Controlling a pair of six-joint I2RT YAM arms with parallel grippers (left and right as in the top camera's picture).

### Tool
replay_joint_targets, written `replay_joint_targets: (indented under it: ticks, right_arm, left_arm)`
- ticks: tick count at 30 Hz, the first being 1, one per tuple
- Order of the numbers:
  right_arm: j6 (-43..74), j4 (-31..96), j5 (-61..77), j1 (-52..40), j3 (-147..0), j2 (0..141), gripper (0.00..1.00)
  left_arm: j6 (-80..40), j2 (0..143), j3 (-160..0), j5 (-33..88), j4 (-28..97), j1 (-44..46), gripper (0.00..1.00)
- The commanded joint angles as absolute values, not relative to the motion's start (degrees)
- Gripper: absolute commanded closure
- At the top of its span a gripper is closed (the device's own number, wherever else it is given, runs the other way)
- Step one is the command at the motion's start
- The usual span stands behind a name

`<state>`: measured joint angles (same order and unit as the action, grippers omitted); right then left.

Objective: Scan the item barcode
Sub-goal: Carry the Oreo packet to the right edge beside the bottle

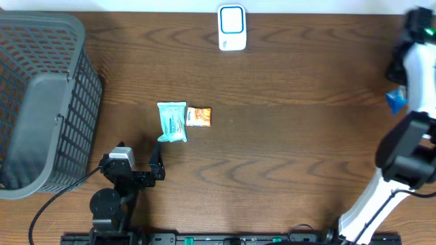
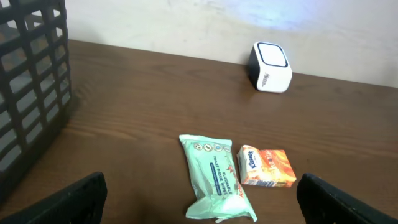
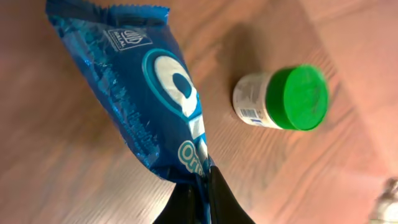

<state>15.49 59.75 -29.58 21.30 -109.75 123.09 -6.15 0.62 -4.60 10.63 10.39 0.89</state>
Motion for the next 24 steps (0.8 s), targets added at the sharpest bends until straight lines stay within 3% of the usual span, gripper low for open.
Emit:
replay_joint_targets:
  ticks: [1, 11, 12, 13, 14, 15, 18, 20, 24]
  right_arm:
    - [18.4, 55.9, -23.9, 24.8, -104.9, 123.3, 0.99]
    - [17.6, 48.9, -24.9, 31.9, -98.9, 123.2, 0.96]
    - [17.6, 49.1, -22.8, 32.3, -99.4, 123.2, 0.87]
    - [17.6, 49.3, -19.6, 32.6, -100.0, 123.2, 0.57]
    - [17.5, 49.3, -14.6, 32.7, -100.8, 123.2, 0.35]
    - [17.5, 49.6, -10.1, 32.8, -101.6, 123.2, 0.22]
    - [15.3, 53.2, 4.1, 32.2, -104.9, 123.2, 0.12]
    - [14.5, 55.2, 12.4, 31.1, -106.6, 123.1, 0.01]
    - [14.6, 59.0, 26.6, 26.8, -108.3, 123.1, 0.01]
  left_arm:
    - [-5.8, 0.4, -3.8, 11.6, 11.9, 0.7, 0.02]
    - [-5.8, 0.4, -3.8, 11.6, 11.9, 0.7, 0.02]
    - [-5.8, 0.4, -3.8, 11.6, 11.9, 0.7, 0.02]
    - [-5.8, 0.4, -3.8, 11.6, 11.9, 0.7, 0.02]
    - [-5.8, 0.4, -3.8, 11.6, 11.9, 0.7, 0.02]
    - [-5.8, 0.4, -3.8, 11.6, 12.0, 0.7, 0.02]
    - [-5.8, 0.4, -3.8, 11.6, 11.9, 0.7, 0.02]
    - [-5.8, 0.4, -3.8, 11.6, 11.9, 0.7, 0.02]
    - [-5.8, 0.4, -3.8, 11.6, 11.9, 0.7, 0.02]
